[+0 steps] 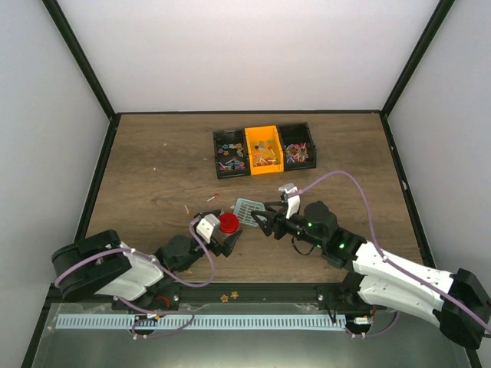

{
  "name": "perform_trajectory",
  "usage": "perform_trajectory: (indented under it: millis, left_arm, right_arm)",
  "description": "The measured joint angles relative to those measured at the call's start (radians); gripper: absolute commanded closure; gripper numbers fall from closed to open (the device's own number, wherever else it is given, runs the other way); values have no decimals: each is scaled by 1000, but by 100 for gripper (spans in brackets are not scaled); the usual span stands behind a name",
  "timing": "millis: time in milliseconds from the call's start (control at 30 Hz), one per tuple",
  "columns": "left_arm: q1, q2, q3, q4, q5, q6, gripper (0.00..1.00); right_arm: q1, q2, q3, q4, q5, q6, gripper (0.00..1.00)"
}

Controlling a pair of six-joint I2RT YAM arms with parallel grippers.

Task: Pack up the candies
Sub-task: Screw the bottle lid onto the packing bottle.

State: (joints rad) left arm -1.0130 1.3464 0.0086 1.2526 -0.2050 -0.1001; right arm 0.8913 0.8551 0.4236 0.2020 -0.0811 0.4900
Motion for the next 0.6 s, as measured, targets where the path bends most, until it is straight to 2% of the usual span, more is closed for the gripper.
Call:
perform_trajectory:
  millis: [100, 200, 333, 433, 533, 600]
  left_arm:
    - [0, 69, 0, 52, -3, -1, 2]
    - [0, 174, 0, 116, -12, -5, 9]
    - [0, 343, 0, 236, -10, -11, 9]
    - [-2, 457, 0, 264, -4, -11, 9]
    - [-4, 452, -2, 263, -8, -10, 11]
    - [-9, 396, -3, 266, -9, -7, 13]
  right_arm:
    - [0, 13, 0, 0, 0, 0, 34]
    - [0, 23, 0, 0, 0, 0, 34]
    - [0, 26, 0, 0, 0, 0, 34]
    - [0, 26, 0, 0, 2, 0, 34]
    - [0, 24, 0, 0, 6, 0, 34]
    - [0, 21, 0, 0, 8, 0, 34]
